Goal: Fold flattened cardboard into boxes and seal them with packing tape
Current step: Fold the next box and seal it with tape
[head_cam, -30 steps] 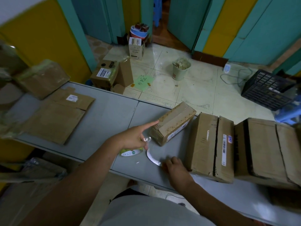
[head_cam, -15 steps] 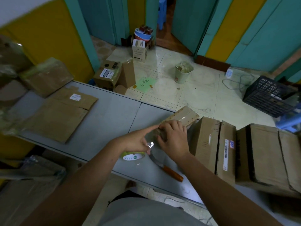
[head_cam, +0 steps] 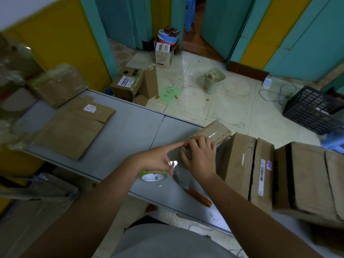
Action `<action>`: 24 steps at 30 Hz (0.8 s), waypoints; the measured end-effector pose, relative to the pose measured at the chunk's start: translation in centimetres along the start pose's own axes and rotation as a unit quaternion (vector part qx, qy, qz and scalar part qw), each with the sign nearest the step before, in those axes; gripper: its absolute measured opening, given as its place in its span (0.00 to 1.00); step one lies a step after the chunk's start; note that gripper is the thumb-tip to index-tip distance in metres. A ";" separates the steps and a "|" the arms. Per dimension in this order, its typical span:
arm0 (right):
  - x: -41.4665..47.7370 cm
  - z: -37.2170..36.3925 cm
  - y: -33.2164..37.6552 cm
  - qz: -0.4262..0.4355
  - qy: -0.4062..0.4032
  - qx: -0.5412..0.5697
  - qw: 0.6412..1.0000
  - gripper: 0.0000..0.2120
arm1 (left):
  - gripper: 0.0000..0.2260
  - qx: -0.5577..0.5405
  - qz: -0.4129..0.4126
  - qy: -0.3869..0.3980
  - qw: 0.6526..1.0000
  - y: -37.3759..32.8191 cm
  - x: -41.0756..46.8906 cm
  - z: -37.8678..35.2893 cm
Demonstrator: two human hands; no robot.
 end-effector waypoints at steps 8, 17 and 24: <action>0.3 0.5 0.2 0.078 0.061 0.052 0.994 0.16 | 0.49 -0.018 -0.011 0.006 1.000 0.4 0.3 0.2; -2.8 4.8 -2.5 0.143 0.110 0.107 0.978 0.14 | 0.48 -0.048 -0.086 -0.005 0.995 -2.4 1.1 -2.9; -6.8 7.1 -6.0 0.093 0.071 0.120 0.986 0.13 | 0.47 -0.045 -0.077 0.028 0.996 -3.3 2.1 -6.1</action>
Point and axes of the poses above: each hand's wrist, its own x-axis towards the middle knuckle, its own z-axis out of the back of the hand, y = z × x, the point moved 10 cm from there along x, towards the middle knuckle, and after that the axes turned 2 degrees about y, right-handed, at the moved point
